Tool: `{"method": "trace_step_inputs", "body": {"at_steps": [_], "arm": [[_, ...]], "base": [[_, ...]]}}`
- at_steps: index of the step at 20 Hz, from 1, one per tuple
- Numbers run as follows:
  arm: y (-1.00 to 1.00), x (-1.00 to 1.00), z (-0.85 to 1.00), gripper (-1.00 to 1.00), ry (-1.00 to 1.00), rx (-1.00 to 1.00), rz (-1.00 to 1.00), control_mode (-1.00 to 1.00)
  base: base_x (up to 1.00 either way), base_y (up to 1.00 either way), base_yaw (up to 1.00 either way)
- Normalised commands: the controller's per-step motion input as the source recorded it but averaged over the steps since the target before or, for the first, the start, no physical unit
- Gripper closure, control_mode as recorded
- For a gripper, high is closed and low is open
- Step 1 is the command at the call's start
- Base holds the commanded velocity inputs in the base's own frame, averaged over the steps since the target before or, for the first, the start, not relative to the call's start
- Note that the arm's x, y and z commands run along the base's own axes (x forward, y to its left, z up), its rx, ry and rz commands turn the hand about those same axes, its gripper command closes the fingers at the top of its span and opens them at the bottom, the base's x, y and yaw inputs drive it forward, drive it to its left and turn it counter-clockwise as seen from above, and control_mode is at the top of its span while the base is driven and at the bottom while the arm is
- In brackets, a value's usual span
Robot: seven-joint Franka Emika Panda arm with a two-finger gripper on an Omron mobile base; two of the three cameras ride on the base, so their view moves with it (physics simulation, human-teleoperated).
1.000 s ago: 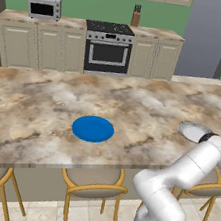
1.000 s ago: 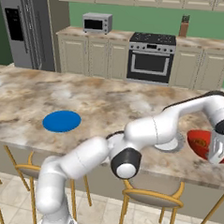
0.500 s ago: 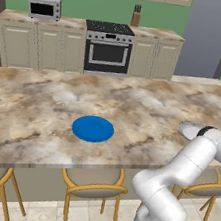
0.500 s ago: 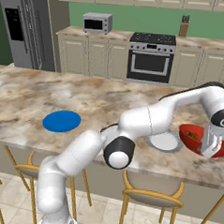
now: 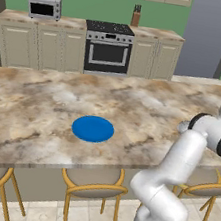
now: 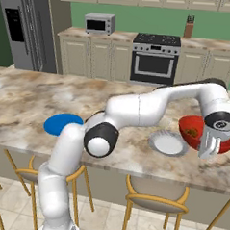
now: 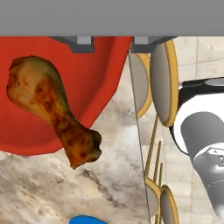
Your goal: Pick the chicken drumstick and lime from their plates and place them in the bowl. Then put the bowl in the fridge.
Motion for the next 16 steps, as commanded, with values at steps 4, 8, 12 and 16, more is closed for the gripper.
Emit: {"method": "trace_step_inputs", "body": {"at_steps": [4,8,12,16], "arm": [[0.66,-0.11,0.01,1.00,-0.15,-0.37,-0.08,-1.00],[0.45,0.00,0.25,1.00,0.08,-0.29,-0.07,-1.00],[0.21,0.00,0.44,1.00,0.38,-0.05,-0.05,-1.00],[0.22,-0.03,0.29,1.00,0.27,0.04,-0.03,-1.00]], "base": [[0.00,0.00,0.00],[0.00,0.00,0.00],[0.00,0.00,0.00],[0.00,0.00,0.00]]}}
